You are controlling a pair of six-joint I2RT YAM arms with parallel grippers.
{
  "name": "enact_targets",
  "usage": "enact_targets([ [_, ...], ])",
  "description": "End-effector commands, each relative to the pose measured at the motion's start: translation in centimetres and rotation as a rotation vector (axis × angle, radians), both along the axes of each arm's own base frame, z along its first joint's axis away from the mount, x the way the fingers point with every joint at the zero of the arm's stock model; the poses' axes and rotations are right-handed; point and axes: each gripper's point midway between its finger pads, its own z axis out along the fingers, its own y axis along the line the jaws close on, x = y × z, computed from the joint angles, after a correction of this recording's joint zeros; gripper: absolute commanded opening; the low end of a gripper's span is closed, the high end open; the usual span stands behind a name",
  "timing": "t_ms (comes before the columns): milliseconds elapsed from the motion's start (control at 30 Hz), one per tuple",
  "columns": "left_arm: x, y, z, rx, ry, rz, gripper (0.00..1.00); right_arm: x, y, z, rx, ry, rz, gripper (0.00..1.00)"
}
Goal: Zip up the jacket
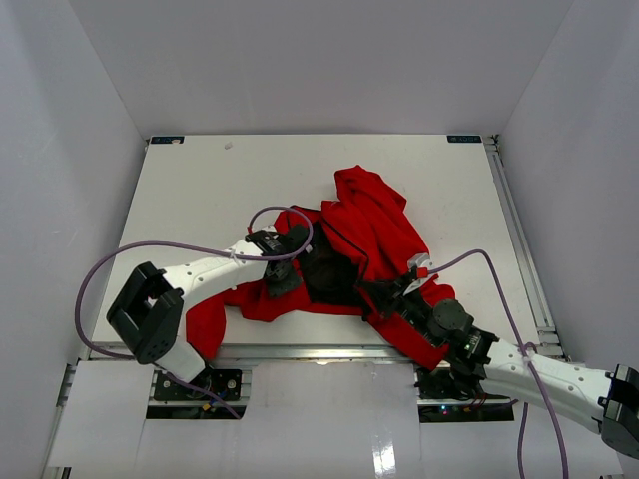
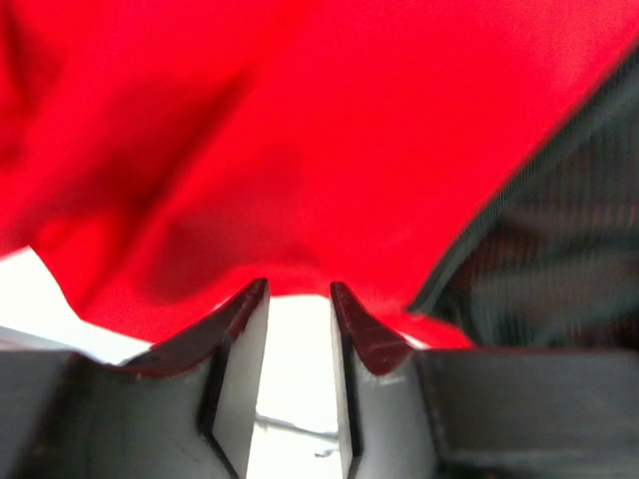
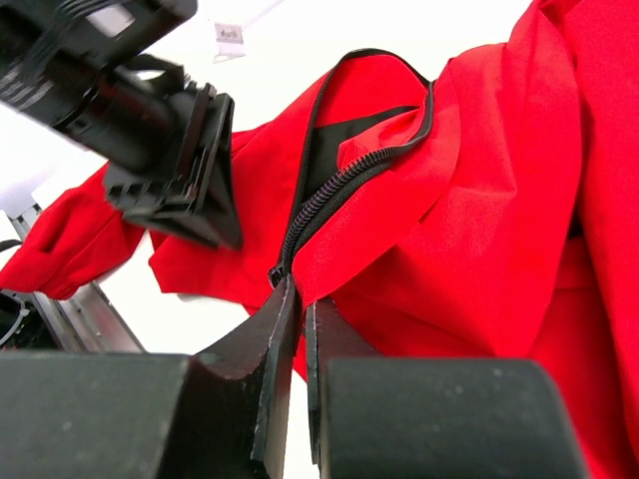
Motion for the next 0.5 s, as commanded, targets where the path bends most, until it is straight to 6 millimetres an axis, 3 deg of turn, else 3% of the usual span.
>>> enact_targets([
  [0,0.1,-2.5,2.4,-0.108,-0.067,0.017,0.46,0.4,-0.5,0.9,0.031,-0.022,-0.035,0.08],
  [167,0.1,-3.5,2.2,-0.204,-0.1,0.001,0.53,0.3,-0.6,1.0,0.035,-0.023,-0.034,0.08],
  [467,0.7,-4.1,-0.2,-0.155,-0.077,-0.045,0.56,0.4,-0.8,1.2,0.04,-0.029,-0.044,0.08],
])
